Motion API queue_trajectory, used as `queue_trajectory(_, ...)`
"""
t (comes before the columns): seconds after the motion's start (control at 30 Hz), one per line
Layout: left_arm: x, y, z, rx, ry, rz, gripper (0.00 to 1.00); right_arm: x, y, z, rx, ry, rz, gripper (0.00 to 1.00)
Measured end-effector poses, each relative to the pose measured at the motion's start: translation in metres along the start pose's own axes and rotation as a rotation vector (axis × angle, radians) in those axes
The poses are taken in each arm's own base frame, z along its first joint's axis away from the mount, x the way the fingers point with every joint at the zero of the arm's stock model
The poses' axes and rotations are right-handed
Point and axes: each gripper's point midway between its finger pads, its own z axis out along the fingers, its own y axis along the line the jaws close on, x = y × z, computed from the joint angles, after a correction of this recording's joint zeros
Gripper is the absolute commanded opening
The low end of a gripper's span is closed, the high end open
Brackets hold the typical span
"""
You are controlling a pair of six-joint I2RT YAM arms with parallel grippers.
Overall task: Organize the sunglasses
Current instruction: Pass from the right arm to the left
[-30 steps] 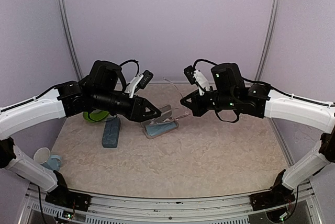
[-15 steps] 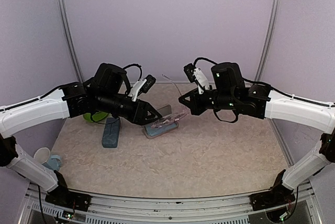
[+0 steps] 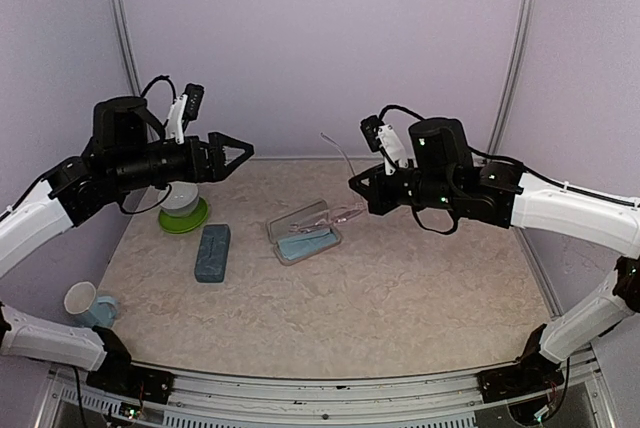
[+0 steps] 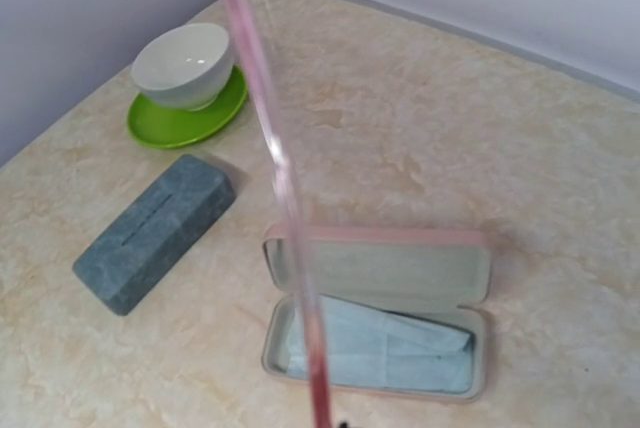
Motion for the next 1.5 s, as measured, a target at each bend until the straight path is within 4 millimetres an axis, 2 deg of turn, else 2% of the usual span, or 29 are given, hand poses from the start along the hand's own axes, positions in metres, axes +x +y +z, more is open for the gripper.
queue_trajectory(0.07,-0.002,0.016,-0.009,-0.033,-0.044,-0.032,0.99,-0.001,-0.002,0.000,0.011,-0.007,0.001,0.00)
queue_trajectory(0.17,0.007,0.041,-0.015,-0.069,-0.073,-0.059,0.99,-0.003,-0.005,0.000,0.029,-0.012,0.002,0.00)
queue_trajectory(0.23,0.016,0.046,-0.014,-0.057,-0.068,-0.063,0.99,-0.004,-0.007,0.000,0.042,-0.017,0.010,0.00)
queue_trajectory(0.37,0.030,0.036,-0.010,0.037,-0.043,-0.051,0.98,-0.015,-0.009,0.001,0.064,-0.038,0.046,0.00)
queue_trajectory(0.5,0.035,0.018,-0.014,0.153,-0.055,-0.033,0.98,-0.024,-0.007,0.007,0.068,-0.051,0.108,0.00)
queue_trajectory(0.7,0.037,-0.005,-0.023,0.289,-0.097,-0.011,0.99,-0.026,-0.004,0.023,0.060,-0.030,0.189,0.00)
queue_trajectory(0.9,0.043,-0.024,-0.017,0.358,-0.082,0.002,0.99,-0.024,0.003,0.039,0.045,0.000,0.240,0.00)
queue_trajectory(1.13,0.058,-0.018,0.005,0.329,-0.021,-0.057,0.99,-0.021,0.012,0.053,0.028,0.024,0.270,0.00)
queue_trajectory(1.3,0.064,-0.015,0.014,0.306,0.005,-0.115,0.97,-0.025,0.016,0.059,0.026,0.027,0.281,0.00)
queue_trajectory(1.5,0.064,-0.013,0.019,0.289,0.018,-0.174,0.86,-0.027,0.021,0.066,0.036,0.038,0.279,0.00)
